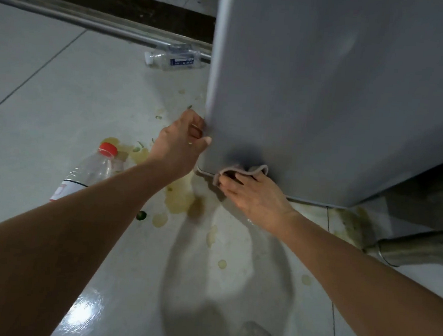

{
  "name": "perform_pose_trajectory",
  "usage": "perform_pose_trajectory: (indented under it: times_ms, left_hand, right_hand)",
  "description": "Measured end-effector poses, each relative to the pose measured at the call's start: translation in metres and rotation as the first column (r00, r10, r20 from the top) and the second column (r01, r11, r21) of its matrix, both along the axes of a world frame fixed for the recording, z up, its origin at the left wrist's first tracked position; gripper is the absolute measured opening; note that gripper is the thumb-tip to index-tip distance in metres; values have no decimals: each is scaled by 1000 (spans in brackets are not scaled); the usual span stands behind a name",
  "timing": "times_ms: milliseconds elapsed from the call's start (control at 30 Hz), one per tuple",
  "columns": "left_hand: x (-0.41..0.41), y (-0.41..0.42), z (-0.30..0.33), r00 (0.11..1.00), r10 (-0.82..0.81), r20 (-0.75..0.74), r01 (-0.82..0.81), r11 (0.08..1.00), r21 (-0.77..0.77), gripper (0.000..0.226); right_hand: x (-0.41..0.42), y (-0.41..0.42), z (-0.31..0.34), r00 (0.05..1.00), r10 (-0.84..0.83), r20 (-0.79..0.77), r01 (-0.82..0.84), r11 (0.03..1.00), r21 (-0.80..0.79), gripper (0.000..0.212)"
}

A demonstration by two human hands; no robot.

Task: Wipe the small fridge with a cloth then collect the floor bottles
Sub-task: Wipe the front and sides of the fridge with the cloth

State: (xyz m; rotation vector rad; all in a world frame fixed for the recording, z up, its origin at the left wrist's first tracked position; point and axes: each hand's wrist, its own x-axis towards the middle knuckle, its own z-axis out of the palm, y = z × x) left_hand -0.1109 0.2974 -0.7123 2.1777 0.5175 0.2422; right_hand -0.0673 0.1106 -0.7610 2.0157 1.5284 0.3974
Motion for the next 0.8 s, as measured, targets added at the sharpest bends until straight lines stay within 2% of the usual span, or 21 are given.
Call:
perform_pose_trajectory:
  times_ms: [67, 133, 200, 300, 400, 500, 567, 633, 700, 767, 800]
  left_hand:
    - [0, 1, 0, 1000, 2, 0, -2, 1000, 28, 15]
    - [0, 2, -2, 1000, -4, -11, 5, 999, 50, 14]
    - [0, 1, -3, 1000, -12, -12, 13, 998, 55, 13]
    - [1, 5, -2, 999, -34, -28, 36, 995, 95, 14]
    - [2, 9, -2, 997, -65, -51, 71, 989, 130, 14]
    - [1, 9, -3, 997, -63, -35, 67, 989, 132, 15]
    - [1, 8, -4, 998, -54, -17, 56, 991, 117, 15]
    - [0, 6, -3, 999, -39, -15, 41, 993, 115, 14]
    - [0, 5, -4, 999, -24, -37, 29, 992, 127, 12]
    - [-1, 3, -5, 999, -12, -46, 18, 990, 137, 13]
    - [-1, 2, -5, 999, -3, -38, 8, 989, 145, 13]
  right_hand:
    - [5, -31, -4, 1000, -3, -3, 3, 998, -58, 62]
    - [11, -60, -2, 993, -101, -56, 101, 995, -12, 63]
    - [18, -92, -3, 990, -134, -48, 137, 988, 74, 57]
    - [21, -132, -5, 974, -223, -28, 224, 974, 30, 55]
    - [18, -153, -3, 896, -442, -32, 439, 896, -65, 65]
    - [12, -165, 1, 755, -648, -95, 641, 761, -98, 67]
    - [7, -171, 3, 614, -773, -160, 778, 627, -41, 70]
    - [1, -174, 5, 431, -793, -430, 900, 409, 149, 62]
    - [-2, -173, 10, 330, -596, -732, 935, 102, 338, 41]
    - [4, -172, 13, 310, -427, -850, 885, -197, 422, 28]
    - [9, -170, 12, 301, -345, -889, 858, -309, 411, 28]
